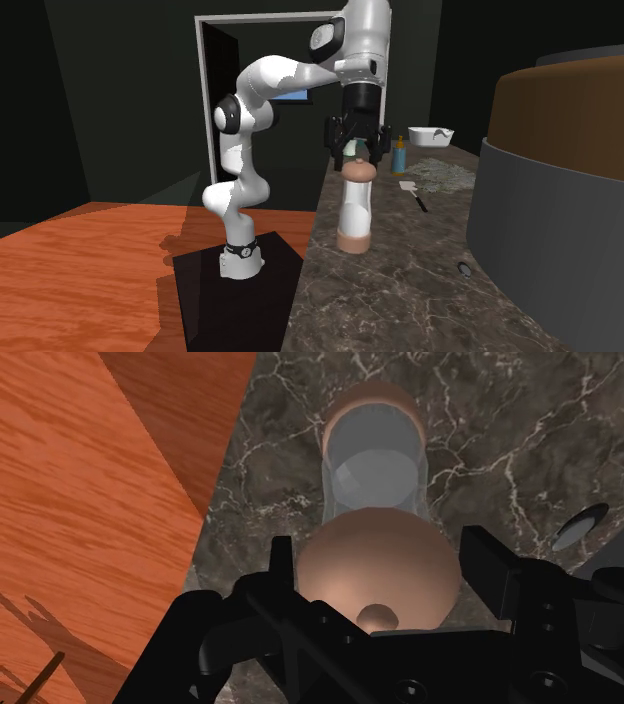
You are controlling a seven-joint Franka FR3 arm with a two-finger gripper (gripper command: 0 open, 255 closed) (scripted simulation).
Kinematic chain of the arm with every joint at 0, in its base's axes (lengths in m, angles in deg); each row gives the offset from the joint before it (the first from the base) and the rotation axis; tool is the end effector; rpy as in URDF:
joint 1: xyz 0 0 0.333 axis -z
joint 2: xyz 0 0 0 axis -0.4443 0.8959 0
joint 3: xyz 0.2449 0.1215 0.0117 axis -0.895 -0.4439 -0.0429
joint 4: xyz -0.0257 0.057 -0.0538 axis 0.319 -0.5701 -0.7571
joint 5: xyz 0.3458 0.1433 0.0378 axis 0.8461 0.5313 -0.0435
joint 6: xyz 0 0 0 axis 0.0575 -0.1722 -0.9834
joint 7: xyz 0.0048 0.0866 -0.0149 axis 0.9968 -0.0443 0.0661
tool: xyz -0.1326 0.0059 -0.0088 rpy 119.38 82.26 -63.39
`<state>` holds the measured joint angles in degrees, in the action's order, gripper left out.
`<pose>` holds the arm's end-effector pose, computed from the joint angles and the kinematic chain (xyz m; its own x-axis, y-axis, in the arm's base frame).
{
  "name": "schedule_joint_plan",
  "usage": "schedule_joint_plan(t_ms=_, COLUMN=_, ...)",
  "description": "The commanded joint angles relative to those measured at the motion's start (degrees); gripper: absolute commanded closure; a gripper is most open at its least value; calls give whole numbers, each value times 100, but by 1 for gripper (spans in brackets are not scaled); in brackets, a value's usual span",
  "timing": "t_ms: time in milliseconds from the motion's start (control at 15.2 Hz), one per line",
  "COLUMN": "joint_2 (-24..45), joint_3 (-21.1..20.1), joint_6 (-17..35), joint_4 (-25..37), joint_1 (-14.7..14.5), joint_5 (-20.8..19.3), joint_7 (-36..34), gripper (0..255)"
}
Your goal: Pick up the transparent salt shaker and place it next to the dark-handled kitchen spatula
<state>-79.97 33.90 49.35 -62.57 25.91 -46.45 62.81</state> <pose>0.5521 0.1042 0.6367 0.9624 -0.1711 0.2108 -0.2069 -0.9650 0.1612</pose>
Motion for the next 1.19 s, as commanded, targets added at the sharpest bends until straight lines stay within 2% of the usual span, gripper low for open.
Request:
schedule_joint_plan(t_ms=0, joint_2=133, joint_3=-12, joint_6=-219, joint_4=346, joint_1=-36, joint_5=-49, joint_7=28, gripper=255)
schedule_joint_plan(t_ms=396, joint_2=629, joint_3=-45, joint_6=-940, joint_4=1550, joint_1=-208, joint_5=-255, joint_7=124, gripper=255)
schedule_joint_plan(t_ms=726, joint_2=-329, joint_3=-217, joint_6=-717, joint_4=277, joint_1=-338, joint_5=-22, joint_7=-385, gripper=255)
schedule_joint_plan(t_ms=1122, joint_2=-1113, joint_3=-485, joint_6=-730, joint_4=-608, joint_1=-602, joint_5=190, joint_7=-1001, gripper=255)
